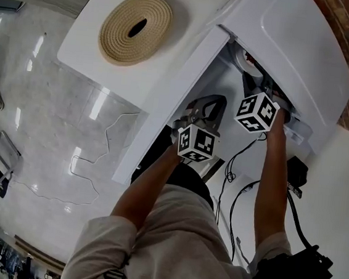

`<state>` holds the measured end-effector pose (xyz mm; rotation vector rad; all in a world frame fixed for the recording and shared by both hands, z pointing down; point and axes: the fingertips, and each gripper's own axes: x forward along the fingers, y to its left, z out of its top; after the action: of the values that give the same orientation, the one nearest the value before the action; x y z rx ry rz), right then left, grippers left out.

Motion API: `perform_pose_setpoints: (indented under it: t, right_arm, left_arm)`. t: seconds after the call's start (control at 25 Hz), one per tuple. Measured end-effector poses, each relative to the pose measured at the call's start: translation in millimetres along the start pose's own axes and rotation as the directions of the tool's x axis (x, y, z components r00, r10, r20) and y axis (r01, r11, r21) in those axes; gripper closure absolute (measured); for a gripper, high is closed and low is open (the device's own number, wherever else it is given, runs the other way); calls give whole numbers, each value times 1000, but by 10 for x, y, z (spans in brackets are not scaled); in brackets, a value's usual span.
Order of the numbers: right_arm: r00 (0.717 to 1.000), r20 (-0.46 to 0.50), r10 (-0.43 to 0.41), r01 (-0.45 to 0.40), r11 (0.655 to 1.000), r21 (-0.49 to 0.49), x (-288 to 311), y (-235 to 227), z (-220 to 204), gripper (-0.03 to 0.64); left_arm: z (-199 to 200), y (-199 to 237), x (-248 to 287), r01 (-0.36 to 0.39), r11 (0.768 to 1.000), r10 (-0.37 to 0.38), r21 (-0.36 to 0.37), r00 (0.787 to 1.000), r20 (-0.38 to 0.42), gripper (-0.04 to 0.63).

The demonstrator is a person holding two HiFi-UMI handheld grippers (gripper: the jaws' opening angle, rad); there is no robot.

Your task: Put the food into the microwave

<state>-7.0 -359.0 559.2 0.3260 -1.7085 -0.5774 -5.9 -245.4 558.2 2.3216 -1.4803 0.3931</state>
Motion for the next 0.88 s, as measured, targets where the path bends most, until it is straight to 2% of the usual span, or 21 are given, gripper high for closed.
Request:
perform_pose_setpoints:
  t: [0.4, 0.52, 0.56, 0.64, 0.72, 0.88]
  right_arm:
    - [998, 10, -59, 60, 998, -36, -230, 83, 44, 436]
    - [995, 17, -98, 99, 992, -77, -345, 100, 89, 437]
    - [993, 23, -118, 120, 988, -95, -389, 96, 110, 457]
    - [985, 45, -165, 170, 978, -122, -494, 80, 153, 582]
    - [981, 62, -185, 192, 973, -132, -589, 90, 178, 604]
    - [979, 78, -188, 197, 971, -133, -755, 167, 208, 606]
  left_arm:
    - [27, -18, -87, -26, 1000, 26, 15, 1000, 13, 589]
    - [23, -58, -157, -31, 999, 31, 16, 999, 16, 589]
    - [22, -69, -178, -34, 999, 33, 16, 999, 18, 589]
    - [25, -95, -218, -39, 999, 38, 20, 999, 21, 589]
    - [40, -124, -259, -42, 999, 42, 28, 999, 26, 589]
    - [86, -147, -349, -57, 998, 56, 39, 998, 40, 589]
